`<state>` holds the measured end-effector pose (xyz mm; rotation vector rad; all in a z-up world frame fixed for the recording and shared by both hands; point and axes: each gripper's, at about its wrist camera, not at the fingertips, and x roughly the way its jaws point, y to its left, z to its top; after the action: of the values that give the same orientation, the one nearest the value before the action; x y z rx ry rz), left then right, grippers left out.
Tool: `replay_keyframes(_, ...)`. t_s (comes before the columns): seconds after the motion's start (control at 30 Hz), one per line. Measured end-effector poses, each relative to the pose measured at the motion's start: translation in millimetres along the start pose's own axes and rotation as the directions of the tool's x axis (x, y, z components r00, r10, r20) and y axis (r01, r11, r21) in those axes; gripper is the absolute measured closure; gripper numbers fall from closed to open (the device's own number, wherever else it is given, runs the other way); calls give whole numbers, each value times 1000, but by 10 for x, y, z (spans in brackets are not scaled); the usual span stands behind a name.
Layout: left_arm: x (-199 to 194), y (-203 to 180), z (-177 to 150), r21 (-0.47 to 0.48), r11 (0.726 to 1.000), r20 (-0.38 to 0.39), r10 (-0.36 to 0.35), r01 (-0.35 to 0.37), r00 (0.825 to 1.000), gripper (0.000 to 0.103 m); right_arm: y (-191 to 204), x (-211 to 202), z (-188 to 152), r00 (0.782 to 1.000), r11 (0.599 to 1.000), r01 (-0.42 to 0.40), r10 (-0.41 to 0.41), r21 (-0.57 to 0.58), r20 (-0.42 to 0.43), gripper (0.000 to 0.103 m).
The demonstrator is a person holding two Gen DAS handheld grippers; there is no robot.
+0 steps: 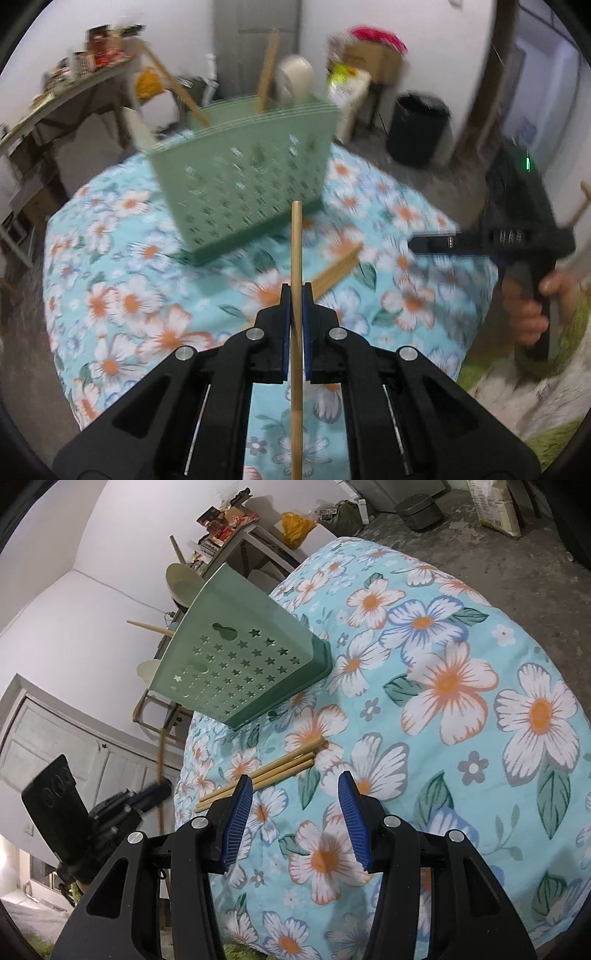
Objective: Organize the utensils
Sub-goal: 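Grasp a bamboo chopstick with the right tool while the left tool carries its chopstick toward the holder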
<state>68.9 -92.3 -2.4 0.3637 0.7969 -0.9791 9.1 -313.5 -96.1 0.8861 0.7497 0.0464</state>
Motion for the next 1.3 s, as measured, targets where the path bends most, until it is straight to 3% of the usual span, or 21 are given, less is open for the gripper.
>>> replay_keyframes(0.13,-243,175,40,-99,995,108,35,-24,994,99,55,54,-29,999,1000,-23,23,-7,-22,55)
replay_keyframes(0.23,-429,335,64,-192,981,194,67,-30,979,99,103,114,-54,998,999,-43,43,-9,-43,55)
replay_keyframes(0.5,-780,775,-35,-423,906,379,156,21,912,99,263,499,-111,982,994,-109,109,15,-153,55)
replay_keyframes(0.7,-865,975,-165,-505,860,447,188,73,875,99,194,839,-119,972,991,-85,106,104,-211,55)
replay_keyframes(0.9,-833,1084,-255,-529,843,456,182,101,871,99,131,1022,-13,976,972,-93,132,216,-175,63)
replay_keyframes(1.13,-799,1158,-318,-532,839,459,169,118,872,99,-13,1053,-55,984,938,-62,114,341,-134,88)
replay_keyframes(1.3,-770,1181,-333,-530,838,462,157,130,873,99,-77,993,-84,987,922,-78,125,379,-101,88)
